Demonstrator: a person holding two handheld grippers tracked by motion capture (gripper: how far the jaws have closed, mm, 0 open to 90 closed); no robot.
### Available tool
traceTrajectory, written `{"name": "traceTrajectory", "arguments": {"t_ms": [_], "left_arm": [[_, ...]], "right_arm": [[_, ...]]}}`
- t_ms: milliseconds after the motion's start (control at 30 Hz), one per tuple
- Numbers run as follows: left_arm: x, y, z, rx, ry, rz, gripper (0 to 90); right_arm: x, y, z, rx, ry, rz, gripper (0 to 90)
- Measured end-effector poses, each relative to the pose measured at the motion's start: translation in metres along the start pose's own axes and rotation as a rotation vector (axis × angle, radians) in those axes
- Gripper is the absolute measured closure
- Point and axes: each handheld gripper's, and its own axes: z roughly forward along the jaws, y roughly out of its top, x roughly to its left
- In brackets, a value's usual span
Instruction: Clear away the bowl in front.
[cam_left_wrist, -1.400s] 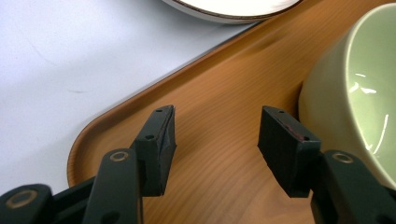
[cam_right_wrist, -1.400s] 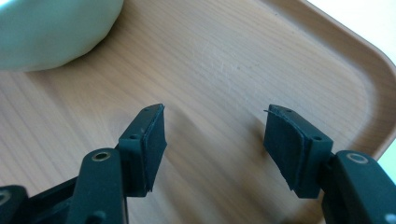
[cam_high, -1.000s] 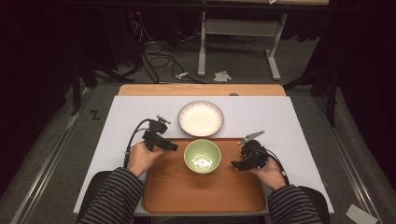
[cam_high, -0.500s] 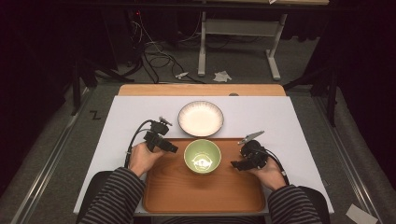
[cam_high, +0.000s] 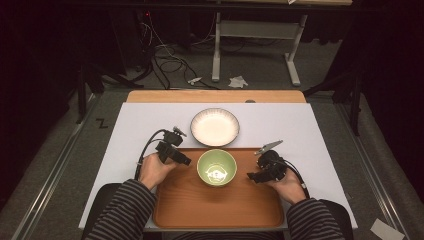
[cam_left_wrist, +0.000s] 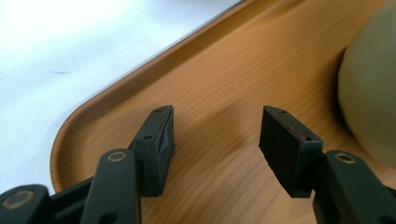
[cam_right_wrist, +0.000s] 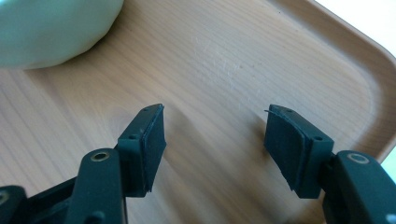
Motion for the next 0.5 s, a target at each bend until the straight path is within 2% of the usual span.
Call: {"name": "traceTrajectory", "arguments": {"t_ms": [500], "left_arm": [[-0.0002, -0.0011, 0.0021, 0.016, 0.006, 0.006, 45.0]], "right_arm": [[-0.0005, -0.0002, -0.0008, -0.006, -0.001, 0.002, 39.8]]}}
